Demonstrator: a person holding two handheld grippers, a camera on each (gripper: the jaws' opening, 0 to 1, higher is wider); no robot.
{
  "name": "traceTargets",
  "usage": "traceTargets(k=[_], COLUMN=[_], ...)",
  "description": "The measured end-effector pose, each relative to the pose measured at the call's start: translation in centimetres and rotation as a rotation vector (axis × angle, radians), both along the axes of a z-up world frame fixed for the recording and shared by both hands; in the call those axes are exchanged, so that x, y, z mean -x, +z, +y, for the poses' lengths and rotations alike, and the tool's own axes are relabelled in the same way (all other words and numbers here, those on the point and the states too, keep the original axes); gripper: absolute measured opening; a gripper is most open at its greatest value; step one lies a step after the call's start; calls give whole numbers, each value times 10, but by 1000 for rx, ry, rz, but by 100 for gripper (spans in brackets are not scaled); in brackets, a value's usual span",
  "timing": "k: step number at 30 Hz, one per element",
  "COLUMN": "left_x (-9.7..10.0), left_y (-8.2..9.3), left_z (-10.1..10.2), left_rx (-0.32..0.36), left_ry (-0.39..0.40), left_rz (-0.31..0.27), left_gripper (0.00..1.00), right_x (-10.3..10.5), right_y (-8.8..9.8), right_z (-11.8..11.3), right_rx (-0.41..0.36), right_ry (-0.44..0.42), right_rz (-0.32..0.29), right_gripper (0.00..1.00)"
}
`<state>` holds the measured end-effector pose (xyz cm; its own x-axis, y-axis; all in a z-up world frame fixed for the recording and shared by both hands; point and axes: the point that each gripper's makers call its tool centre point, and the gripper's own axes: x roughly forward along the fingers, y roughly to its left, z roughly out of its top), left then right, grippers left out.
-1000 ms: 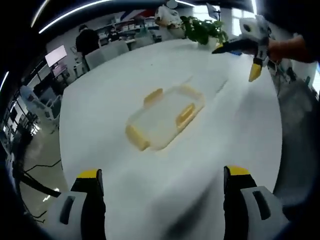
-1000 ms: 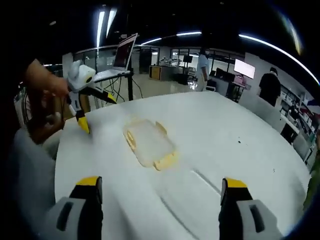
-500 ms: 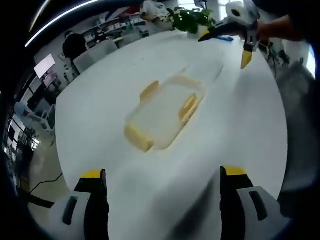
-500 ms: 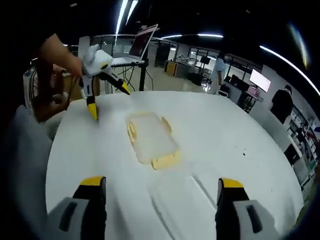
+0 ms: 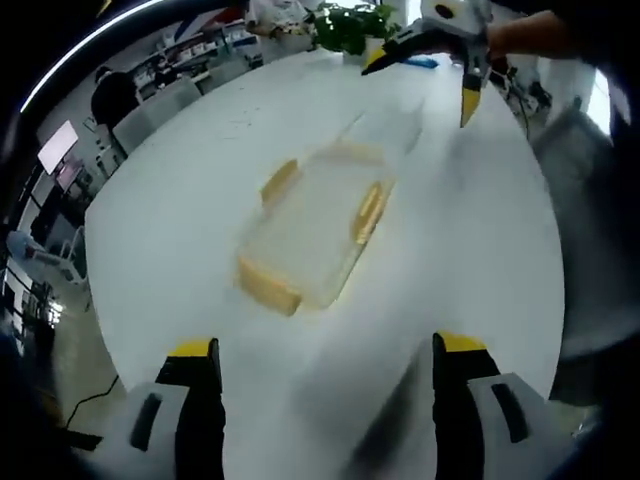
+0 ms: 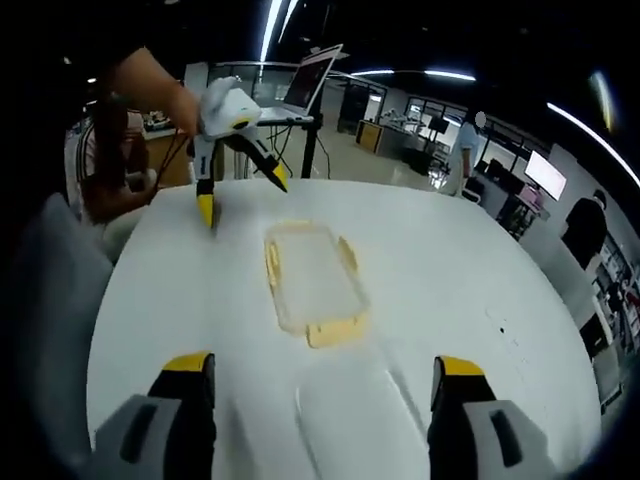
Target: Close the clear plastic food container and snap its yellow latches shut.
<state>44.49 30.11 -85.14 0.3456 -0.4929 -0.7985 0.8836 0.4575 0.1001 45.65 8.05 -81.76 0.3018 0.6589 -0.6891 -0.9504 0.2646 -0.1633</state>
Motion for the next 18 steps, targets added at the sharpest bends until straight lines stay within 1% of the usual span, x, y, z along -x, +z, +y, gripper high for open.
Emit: traceTargets(k=[1, 3, 4, 5, 7, 8, 10, 13, 14, 15, 18], left_x=[0, 1, -2, -3, -2, -3, -8, -13, -15, -18, -22], left_y=[1, -3, -5, -6, -4, -4, -5, -11, -12, -13, -12], left_z=[-2, -4, -5, -4, -13, -14, -14, -10, -9, -7, -6], left_rx=[1, -22, -42, -58, -35, -51, -77, -90, -97, -103, -107], left_ry=[-22, -61, -96, -108, -139, -167, -224, -237, -242, -247, -278], left_rz=[0, 18, 1, 1, 25, 25, 3, 31, 35, 34, 37], left_gripper=[80, 82, 83, 84, 85, 86, 85, 85, 85, 84, 79], right_x=[0, -2, -2, -3, -5, -5, -7, -10, -11, -11, -14], right_y=[-1, -1, -1, -2, -2, -4, -8, -13, -13, -12, -14], right_z=[2, 6, 8, 10, 14, 16, 17, 18, 20, 23, 26], right_rx=[2, 0, 6, 13, 25, 34, 59, 93, 89, 88, 93], right_ry=[10, 30, 47, 60, 88, 105, 126, 143, 152, 165, 171], right_rz=[12, 25, 29, 29, 26, 37, 40, 42, 36, 31, 45], right_gripper=[90, 90, 90, 90, 89, 89, 87, 85, 85, 85, 84])
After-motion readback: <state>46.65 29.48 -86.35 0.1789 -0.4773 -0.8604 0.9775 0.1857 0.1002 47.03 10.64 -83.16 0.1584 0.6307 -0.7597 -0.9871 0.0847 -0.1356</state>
